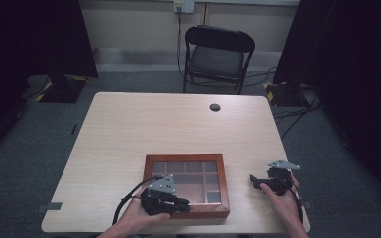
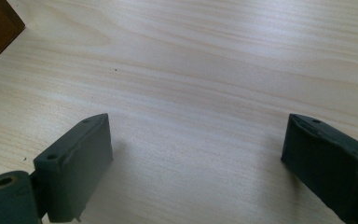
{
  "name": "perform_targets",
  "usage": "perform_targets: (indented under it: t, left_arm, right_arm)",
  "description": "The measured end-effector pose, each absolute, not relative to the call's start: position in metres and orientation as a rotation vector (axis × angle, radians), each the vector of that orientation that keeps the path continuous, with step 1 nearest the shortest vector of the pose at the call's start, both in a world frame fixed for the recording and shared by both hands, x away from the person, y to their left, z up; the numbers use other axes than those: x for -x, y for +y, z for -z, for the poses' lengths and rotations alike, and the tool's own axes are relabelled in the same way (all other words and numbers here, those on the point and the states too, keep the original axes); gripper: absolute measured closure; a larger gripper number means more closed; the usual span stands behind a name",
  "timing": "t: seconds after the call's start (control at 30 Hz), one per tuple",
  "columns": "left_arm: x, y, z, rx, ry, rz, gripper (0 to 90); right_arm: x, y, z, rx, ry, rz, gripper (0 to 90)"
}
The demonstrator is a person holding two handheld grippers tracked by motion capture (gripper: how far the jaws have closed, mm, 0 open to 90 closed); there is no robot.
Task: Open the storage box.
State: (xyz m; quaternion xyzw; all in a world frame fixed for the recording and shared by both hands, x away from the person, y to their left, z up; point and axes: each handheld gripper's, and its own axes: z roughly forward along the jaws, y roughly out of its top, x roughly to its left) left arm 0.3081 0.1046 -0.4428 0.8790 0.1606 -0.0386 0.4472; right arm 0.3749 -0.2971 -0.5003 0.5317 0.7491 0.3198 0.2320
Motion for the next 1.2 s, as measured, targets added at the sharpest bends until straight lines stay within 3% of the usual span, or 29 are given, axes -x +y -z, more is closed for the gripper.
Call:
perform_targets:
  t: [0.47, 0.7, 1.2]
  left_arm:
    - [-0.313, 0.105, 0.441, -2.181, 0.41, 0.144, 81.9]
    - [-0.318, 0.107, 0.435, -2.158, 0.407, 0.188, 82.0]
    - [-0.324, 0.106, 0.417, -2.145, 0.414, 0.214, 82.1]
  right_arm:
    - [-0.375, -0.297, 0.5, -1.46, 2.062, -0.879, 7.6]
    - [-0.374, -0.296, 0.496, -1.43, 2.114, -0.888, 15.1]
    - [-0.358, -0.263, 0.475, -1.138, 2.378, -1.185, 16.1]
